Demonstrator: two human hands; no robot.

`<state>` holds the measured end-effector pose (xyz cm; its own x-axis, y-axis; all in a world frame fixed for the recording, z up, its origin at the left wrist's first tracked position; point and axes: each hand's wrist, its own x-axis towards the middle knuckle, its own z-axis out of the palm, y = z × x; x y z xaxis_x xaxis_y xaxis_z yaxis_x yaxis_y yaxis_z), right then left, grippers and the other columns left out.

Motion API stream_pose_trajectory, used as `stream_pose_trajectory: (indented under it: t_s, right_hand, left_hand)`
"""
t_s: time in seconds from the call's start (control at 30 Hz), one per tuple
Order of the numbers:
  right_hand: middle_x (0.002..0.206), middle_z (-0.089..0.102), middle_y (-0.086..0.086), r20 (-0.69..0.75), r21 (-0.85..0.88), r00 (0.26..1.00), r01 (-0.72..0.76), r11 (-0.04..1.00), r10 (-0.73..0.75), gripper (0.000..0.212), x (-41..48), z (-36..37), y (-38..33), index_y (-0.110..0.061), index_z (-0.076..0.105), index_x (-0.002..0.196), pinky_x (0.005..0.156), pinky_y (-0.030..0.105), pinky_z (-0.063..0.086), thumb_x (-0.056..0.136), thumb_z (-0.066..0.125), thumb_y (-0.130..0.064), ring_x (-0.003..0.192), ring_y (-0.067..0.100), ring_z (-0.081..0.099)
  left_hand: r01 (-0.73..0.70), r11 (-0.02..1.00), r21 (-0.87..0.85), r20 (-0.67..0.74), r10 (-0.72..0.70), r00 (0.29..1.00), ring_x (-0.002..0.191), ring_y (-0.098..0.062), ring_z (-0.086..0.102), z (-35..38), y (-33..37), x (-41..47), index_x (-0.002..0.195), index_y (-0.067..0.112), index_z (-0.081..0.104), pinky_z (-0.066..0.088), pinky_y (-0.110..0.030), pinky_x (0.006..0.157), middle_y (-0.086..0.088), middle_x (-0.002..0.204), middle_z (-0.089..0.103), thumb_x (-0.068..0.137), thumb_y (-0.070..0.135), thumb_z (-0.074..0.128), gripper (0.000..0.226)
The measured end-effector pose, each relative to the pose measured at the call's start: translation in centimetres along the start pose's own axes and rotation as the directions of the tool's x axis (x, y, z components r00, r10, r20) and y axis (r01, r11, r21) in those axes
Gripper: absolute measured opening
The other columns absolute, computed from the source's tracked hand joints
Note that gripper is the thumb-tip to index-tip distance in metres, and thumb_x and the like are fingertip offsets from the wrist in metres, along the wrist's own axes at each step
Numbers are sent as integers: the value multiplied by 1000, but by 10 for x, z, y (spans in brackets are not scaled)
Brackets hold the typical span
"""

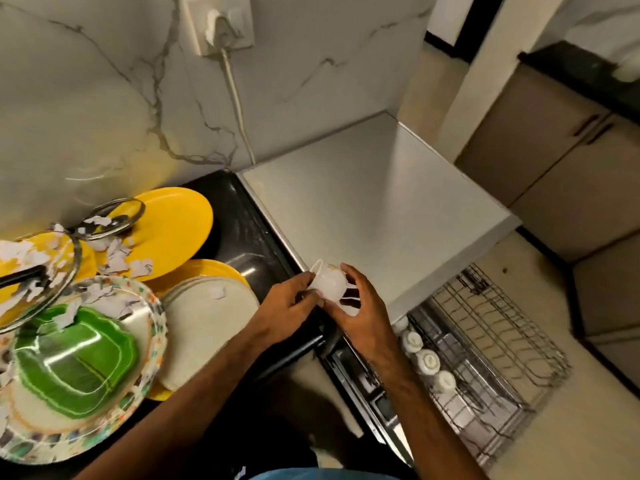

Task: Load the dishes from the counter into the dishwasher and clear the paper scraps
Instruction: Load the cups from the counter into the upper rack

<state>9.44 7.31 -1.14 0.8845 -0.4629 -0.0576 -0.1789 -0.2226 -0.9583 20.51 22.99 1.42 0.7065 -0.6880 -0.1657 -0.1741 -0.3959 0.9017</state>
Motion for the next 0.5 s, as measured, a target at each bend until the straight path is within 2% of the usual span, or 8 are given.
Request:
stream_pose_trajectory:
  t_s: [0.2,0.3,0.37,0.5]
  right_hand:
    - [140,60,-11,-74,61,992,-97,993,102,79,-38,-50,18,-35,45,152,99,36,58,84,85,-33,124,6,62]
    - [136,66,-7,-40,281,974,-202,938,222,68,-55,-79,24,-39,50,148,103,42,56,89,82,-25,123,11,65]
    - [137,66,-6,-9,370,956,-270,889,294,59,-64,-101,28,-44,55,143,105,48,54,91,79,-32,124,17,65]
    - [133,68,-6,61,374,924,-371,850,377,56,-78,-139,46,-48,61,134,99,53,57,82,83,-48,118,21,69]
  left_hand:
    - [115,979,-166,111,-97,989,109,-9,68,61,20,9,120,26,67,53,-30,97,8,113,74,99,22,60,23]
    - [114,981,-155,131,-94,987,106,-12,68,89,33,9,120,24,68,54,-32,93,6,111,74,91,31,60,31]
    - [119,982,-147,119,-102,988,100,-15,70,109,40,8,114,23,69,55,-34,89,3,106,74,85,32,58,32]
    - [153,979,-135,150,-133,980,92,-19,71,150,42,5,108,29,71,58,-46,85,4,98,75,77,43,60,36]
